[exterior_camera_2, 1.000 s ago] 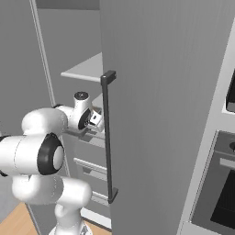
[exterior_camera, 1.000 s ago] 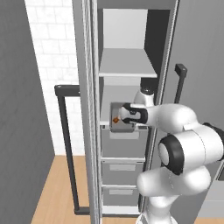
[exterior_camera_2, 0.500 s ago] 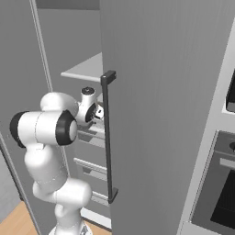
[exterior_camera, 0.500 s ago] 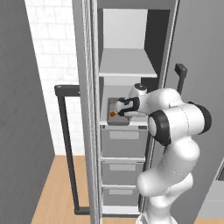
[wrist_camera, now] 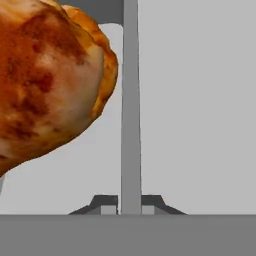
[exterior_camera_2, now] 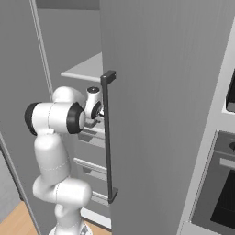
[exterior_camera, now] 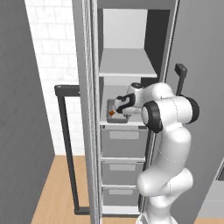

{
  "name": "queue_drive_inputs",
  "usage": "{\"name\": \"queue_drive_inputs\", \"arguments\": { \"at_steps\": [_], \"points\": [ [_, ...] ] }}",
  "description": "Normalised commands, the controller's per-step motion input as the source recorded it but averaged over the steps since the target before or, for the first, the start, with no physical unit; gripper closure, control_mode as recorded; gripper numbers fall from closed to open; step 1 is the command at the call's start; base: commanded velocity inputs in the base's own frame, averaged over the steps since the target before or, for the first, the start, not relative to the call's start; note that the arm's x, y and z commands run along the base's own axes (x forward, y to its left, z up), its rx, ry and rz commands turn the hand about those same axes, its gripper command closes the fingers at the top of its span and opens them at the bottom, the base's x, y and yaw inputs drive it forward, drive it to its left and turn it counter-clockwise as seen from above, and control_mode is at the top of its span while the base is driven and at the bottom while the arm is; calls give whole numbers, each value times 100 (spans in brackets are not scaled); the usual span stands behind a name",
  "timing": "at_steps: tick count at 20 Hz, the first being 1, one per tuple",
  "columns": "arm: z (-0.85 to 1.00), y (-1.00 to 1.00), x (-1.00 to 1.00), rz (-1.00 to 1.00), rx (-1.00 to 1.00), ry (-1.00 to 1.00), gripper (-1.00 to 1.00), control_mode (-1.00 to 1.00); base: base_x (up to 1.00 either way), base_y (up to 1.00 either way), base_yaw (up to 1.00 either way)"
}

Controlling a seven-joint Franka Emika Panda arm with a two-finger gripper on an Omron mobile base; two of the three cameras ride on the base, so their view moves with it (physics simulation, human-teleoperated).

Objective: Take the meat container that has the chicken drumstick and place it on the second highest rack of the freezer. Then take the vegetable container that has the eggplant and lemon and place it on the highest rack of the freezer.

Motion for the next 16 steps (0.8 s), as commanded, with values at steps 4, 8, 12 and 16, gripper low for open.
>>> {"name": "queue_drive_inputs", "arguments": {
  "at_steps": [4,8,12,16],
  "points": [
    [-12,0,11,0,-2,-2,100,-100,0,0,0],
    [0,0,23,0,0,0,100,-100,0,0,0],
    [-1,0,20,0,0,0,100,-100,0,0,0],
    [0,0,18,-1,0,0,100,-100,0,0,0]
  ]
}}
